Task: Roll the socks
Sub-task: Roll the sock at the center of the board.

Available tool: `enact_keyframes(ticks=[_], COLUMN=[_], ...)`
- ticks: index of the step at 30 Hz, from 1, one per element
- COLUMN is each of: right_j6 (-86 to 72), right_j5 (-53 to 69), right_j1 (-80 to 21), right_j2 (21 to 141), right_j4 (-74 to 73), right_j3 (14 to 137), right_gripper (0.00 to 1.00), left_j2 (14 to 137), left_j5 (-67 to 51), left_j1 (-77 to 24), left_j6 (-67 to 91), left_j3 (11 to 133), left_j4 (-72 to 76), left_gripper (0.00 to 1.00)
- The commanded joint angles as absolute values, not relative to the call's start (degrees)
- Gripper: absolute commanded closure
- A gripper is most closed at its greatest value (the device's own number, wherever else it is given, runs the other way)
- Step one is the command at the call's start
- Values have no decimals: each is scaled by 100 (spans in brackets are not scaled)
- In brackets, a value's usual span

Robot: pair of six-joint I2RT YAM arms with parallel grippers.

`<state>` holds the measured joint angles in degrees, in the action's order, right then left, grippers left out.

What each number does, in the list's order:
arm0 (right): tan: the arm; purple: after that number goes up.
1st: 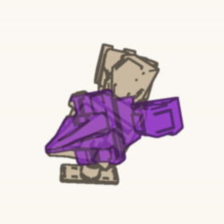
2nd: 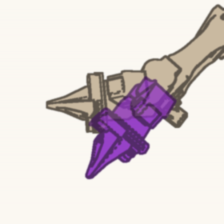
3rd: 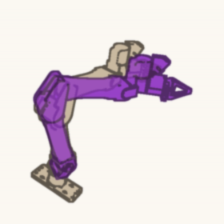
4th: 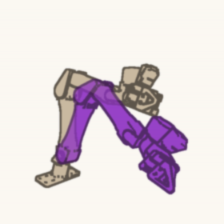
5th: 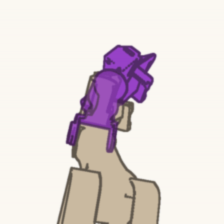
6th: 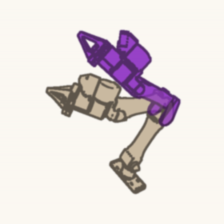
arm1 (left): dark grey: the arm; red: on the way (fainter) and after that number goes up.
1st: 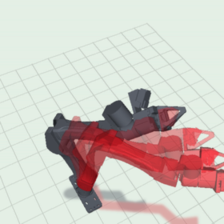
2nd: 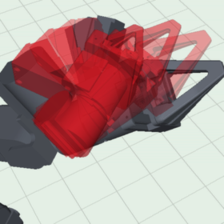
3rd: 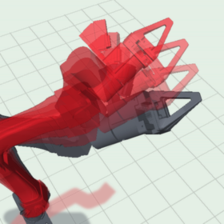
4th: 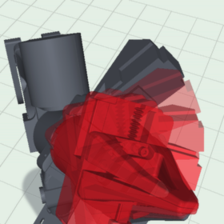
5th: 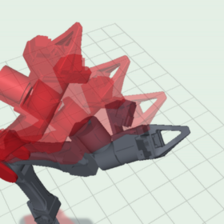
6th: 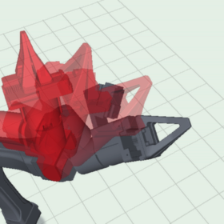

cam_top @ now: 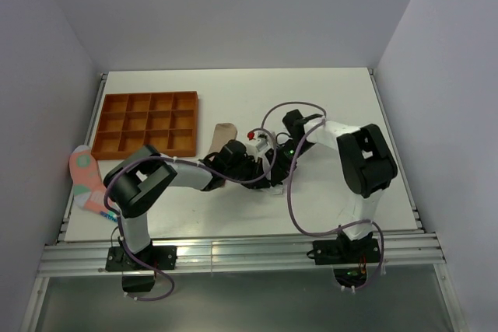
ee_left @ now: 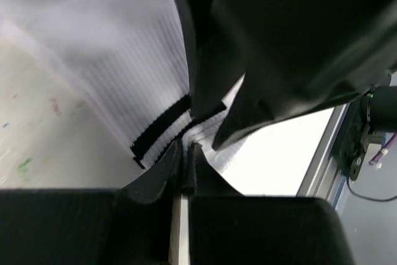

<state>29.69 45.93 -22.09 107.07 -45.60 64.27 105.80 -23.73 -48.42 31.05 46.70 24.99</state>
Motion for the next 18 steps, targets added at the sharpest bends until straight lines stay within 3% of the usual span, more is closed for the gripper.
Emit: enact_keyframes(ticks=[1,8,18], right_j6=[2769,2821,3663], right_j5=[4456,4246,3788], right_j1=[-2022,-1644,-1538], right_j2=[10064,9353,7386], right_j4=[-4034,-3718,-2840], right_j3=[6302,5942,4537], right_gripper=[64,63,66], left_j2=[10476,10705,11302], left_j5=[-1890,-1889,-2416], left_j1=[-4904,-4922,-4939], left_j6=[3462,4121,4948], left_j3=[5088,5554,6310], left_j4=[1495,704,-553], left_gripper=[100,100,100])
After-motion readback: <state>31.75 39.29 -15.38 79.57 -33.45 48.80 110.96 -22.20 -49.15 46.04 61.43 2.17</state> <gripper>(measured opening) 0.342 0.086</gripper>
